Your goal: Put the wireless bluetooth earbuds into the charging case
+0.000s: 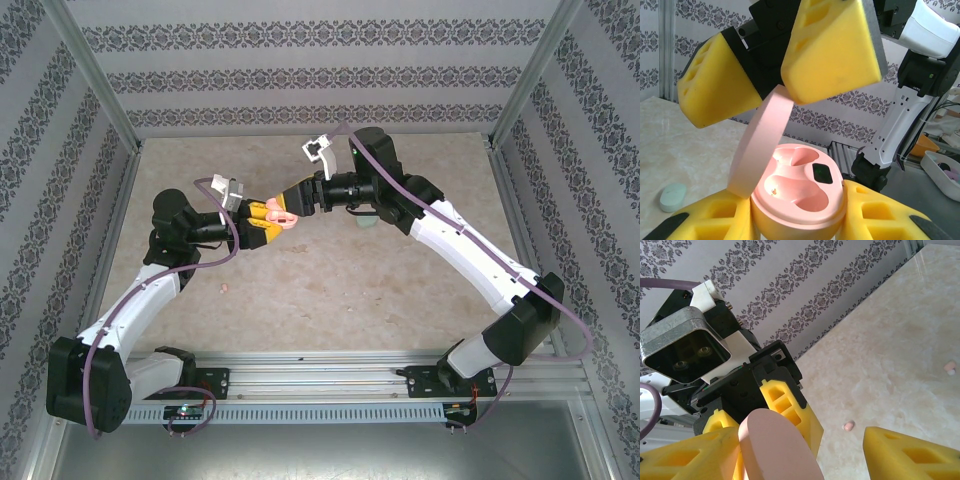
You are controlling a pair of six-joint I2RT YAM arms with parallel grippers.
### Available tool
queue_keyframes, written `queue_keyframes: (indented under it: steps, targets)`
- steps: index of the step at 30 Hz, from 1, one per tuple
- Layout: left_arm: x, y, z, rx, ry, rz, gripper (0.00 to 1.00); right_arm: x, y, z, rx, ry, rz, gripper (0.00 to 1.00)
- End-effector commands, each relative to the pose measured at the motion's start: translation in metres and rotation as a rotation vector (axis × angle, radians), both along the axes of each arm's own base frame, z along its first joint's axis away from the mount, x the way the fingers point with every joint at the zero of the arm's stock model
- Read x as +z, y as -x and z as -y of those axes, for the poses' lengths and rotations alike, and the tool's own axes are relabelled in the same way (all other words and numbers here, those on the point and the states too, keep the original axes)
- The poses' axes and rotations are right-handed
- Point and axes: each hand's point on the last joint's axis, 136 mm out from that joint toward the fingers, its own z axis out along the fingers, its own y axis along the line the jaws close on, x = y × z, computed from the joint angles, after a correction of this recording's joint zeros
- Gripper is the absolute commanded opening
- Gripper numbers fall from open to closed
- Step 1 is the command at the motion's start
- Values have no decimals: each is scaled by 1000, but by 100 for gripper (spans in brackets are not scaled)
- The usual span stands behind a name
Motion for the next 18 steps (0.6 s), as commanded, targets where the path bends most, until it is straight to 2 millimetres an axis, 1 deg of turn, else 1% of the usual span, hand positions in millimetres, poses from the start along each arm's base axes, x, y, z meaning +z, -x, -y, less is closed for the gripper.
queue_keyframes:
  steps: [1, 4, 8, 12, 15, 18]
  targets:
    - [4, 0, 1, 0, 7, -2, 24, 6, 6, -4, 11, -13, 44, 68]
    - [5, -1, 1, -3, 17, -9, 24, 4, 7, -1, -7, -3, 52, 68]
    - [7, -1, 1, -6, 26, -7, 23, -4, 5, 1, -15, 31, 48, 67]
    - [10, 1, 2, -29, 32, -4, 22, -13, -1, 2, -34, 69, 52, 60]
    - [13, 5, 2, -41, 36, 21, 22, -13, -3, 0, -23, 67, 53, 53]
    - [13, 6, 2, -51, 34, 29, 23, -16, -4, -4, -8, 69, 48, 51]
